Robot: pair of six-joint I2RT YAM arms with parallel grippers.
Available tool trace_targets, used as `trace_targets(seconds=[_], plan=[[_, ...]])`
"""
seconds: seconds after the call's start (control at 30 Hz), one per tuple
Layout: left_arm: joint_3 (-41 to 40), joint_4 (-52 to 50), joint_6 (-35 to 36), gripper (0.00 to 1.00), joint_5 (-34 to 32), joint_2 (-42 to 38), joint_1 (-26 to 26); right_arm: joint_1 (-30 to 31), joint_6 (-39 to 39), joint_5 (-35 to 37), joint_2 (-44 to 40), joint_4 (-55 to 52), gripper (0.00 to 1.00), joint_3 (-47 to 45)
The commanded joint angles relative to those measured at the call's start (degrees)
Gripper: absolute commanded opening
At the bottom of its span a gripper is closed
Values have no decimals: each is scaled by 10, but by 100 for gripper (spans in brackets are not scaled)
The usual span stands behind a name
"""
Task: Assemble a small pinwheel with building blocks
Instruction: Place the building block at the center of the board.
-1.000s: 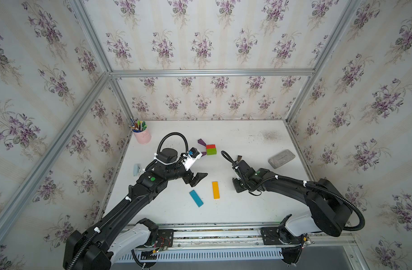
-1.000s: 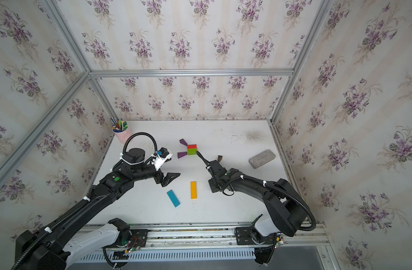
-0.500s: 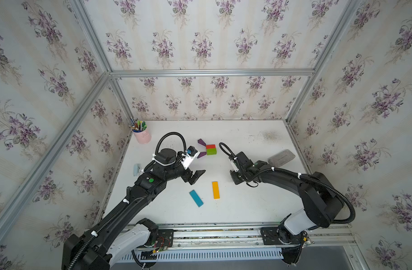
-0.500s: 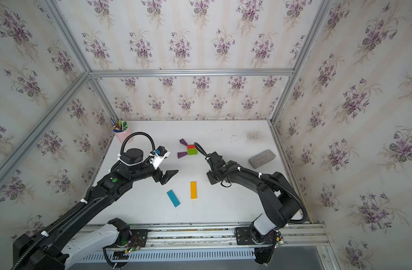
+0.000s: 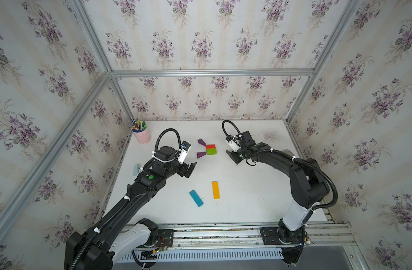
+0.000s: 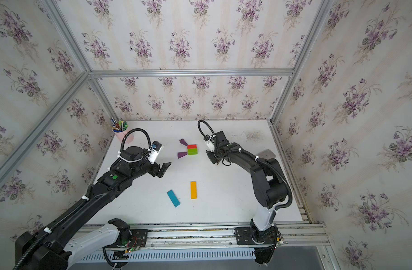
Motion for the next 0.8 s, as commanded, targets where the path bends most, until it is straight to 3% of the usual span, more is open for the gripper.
trace_targets(seconds=[0.0,0.3,0.43,0.77], plan=[[4,3,-12,100,-6,-1,6,-12,-81,-44,33,6,25,48],[7,4,-15,100,1,4,24,-42,-255,-94,159,-65,23,212],[3,7,-9,100,10,1,25,-60,-292,-118,189,-70,23,253],[-2,20,0,100,21,1,27,-62,-428,-100,252,-114,24,334]])
